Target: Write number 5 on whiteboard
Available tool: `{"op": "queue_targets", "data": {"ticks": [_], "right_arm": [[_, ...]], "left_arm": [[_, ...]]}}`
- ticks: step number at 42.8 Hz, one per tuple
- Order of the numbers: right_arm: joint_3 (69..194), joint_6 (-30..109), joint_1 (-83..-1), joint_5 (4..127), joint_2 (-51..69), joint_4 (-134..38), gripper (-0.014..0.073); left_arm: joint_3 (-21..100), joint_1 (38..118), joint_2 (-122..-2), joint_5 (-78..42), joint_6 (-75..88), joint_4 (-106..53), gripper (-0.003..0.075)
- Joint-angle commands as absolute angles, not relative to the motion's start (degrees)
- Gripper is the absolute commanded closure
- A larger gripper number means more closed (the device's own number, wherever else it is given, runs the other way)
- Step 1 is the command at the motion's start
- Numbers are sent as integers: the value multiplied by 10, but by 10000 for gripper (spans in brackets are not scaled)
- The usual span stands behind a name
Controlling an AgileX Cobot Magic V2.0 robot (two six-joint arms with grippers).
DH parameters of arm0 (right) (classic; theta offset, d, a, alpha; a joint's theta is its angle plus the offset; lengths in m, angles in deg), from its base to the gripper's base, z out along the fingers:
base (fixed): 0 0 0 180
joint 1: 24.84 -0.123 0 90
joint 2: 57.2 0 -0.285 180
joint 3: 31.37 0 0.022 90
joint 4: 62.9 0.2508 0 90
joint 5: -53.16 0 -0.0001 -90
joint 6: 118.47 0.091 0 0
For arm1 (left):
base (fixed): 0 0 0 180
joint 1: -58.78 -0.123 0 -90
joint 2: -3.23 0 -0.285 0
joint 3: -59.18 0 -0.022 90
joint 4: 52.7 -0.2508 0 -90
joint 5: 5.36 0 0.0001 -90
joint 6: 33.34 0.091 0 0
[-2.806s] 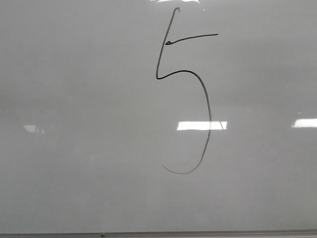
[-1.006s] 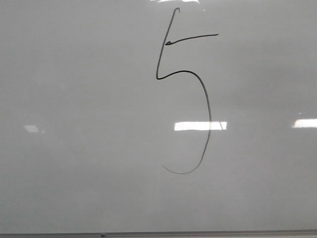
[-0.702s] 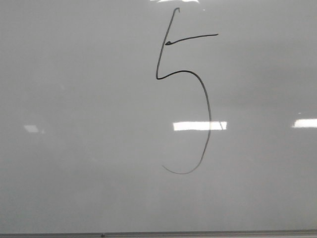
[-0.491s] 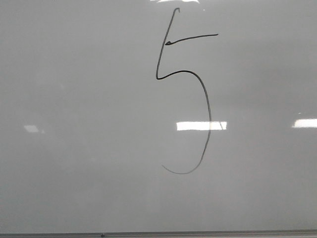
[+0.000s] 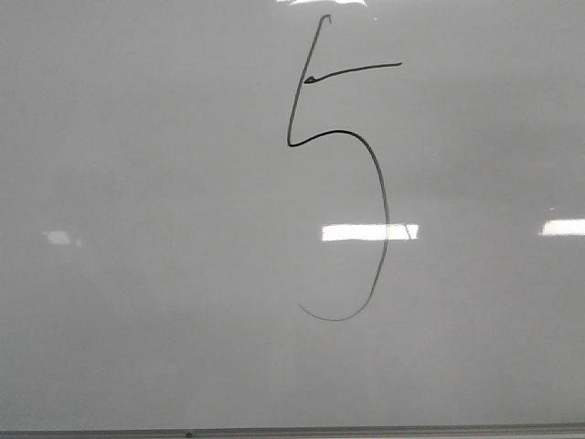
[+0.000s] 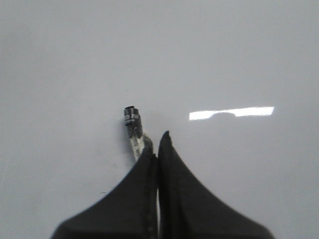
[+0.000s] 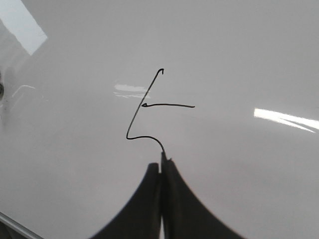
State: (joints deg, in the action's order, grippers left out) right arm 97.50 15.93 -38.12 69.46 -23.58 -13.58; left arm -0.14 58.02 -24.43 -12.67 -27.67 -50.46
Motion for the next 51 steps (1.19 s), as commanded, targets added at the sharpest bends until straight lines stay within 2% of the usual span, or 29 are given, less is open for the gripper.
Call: {"op": "queue_targets", "data": {"ticks": [1, 13, 22, 51], "right_arm": [[990, 159, -378, 670, -234, -125, 664], [990, 159, -378, 670, -234, -125, 664], [990, 159, -378, 674, -234, -125, 664], [990, 159, -378, 674, -234, -125, 664]], "left_arm": [[-28, 599, -198, -63, -295, -499, 741], [-138, 567, -29, -118, -298, -484, 741], [-189, 564, -33, -81, -301, -488, 741], [-187, 564, -34, -97, -302, -484, 741]]}}
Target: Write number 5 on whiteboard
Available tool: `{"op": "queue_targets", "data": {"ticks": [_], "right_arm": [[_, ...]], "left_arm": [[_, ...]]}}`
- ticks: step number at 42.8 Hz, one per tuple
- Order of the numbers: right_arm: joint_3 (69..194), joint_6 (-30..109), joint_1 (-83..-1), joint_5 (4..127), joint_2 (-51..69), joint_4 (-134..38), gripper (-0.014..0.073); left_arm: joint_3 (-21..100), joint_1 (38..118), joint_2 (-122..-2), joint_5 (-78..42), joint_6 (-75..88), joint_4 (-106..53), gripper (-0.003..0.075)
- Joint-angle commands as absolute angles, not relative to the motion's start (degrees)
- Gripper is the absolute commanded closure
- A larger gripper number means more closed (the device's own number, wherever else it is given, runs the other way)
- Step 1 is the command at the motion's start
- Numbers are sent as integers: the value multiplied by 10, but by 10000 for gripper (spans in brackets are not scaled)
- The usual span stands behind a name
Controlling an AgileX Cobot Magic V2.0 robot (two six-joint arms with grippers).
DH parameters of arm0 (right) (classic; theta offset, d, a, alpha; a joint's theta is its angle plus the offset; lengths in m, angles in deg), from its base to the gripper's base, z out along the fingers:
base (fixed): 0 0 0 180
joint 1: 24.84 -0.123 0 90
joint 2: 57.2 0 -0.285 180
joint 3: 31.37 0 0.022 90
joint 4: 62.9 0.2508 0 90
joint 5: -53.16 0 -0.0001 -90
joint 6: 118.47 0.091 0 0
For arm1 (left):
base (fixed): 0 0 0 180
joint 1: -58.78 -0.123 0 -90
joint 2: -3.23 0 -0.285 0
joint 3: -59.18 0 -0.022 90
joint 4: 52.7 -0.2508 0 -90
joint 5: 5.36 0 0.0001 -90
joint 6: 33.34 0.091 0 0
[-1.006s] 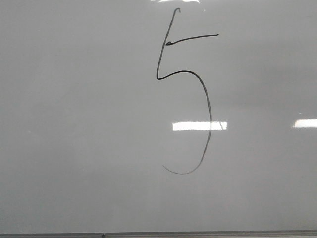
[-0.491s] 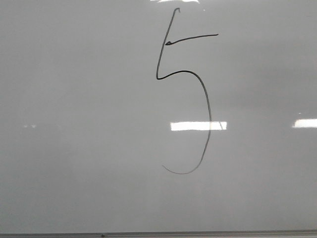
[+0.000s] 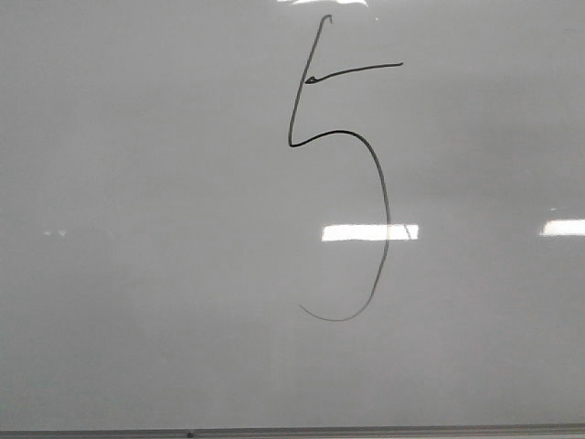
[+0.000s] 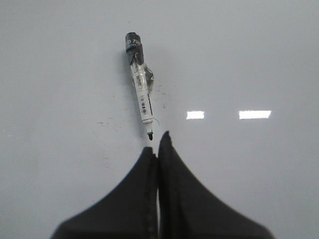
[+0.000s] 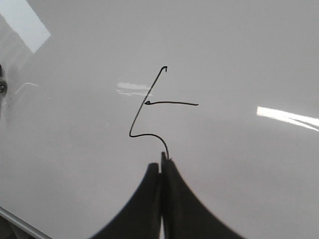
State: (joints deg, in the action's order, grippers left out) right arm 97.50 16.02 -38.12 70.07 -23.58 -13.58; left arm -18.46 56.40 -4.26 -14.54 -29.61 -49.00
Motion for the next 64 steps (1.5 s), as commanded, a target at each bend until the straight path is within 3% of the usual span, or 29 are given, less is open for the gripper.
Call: {"op": "queue_targets", "data": {"ticks": [1, 22, 33, 40, 51, 64], "right_arm": [[990, 159, -378, 674, -234, -125, 664], [951, 181, -385, 617, -242, -151, 664], [871, 497, -382, 550, -313, -446, 664], [818, 623, -341, 532, -366, -581, 664], [761, 615, -256, 549, -434, -583, 664], [707, 588, -246, 562, -508, -583, 664]], "left_arm": [[-187, 564, -34, -97, -302, -484, 741], [-187, 564, -34, -97, -302, -484, 741], [-187, 564, -34, -97, -302, -484, 741], [-187, 564, -34, -97, -302, -484, 741], [-187, 564, -34, -97, -302, -484, 741], [-187, 564, -34, -97, -302, -484, 741]]}}
